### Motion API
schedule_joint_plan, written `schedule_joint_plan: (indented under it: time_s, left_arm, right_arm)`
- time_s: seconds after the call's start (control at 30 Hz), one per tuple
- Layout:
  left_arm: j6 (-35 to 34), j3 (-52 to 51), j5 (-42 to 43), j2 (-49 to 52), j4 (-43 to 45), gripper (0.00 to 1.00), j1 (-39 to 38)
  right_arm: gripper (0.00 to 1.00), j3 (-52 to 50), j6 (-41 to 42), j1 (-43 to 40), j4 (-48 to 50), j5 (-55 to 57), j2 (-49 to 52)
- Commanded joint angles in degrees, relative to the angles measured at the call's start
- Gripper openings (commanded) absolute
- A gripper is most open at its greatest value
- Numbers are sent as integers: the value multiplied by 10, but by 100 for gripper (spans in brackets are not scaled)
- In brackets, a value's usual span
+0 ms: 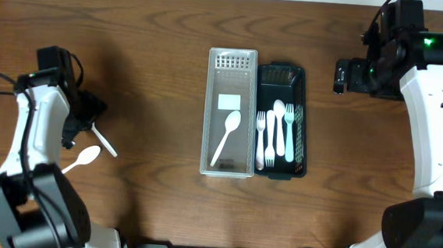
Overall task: Pack container
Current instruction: 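Release the spoon and move the left gripper back to the spoons, then grasp a white spoon with the left gripper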
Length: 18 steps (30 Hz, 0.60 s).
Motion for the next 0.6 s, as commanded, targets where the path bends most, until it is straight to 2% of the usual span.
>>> schedule_joint_plan:
  time_s: [0.0,0.17,0.57]
  left_arm:
    - [-9,-8,2,35,9,85,3]
    - [28,-8,2,76,39,85,3]
    - [43,-9,2,109,88,85,11]
  right_arm:
    - [99,-3,-8,-3,-4,0,-4]
    - [99,-3,-8,-3,-11,0,-4]
    - [99,-3,-8,-3,-20,0,-4]
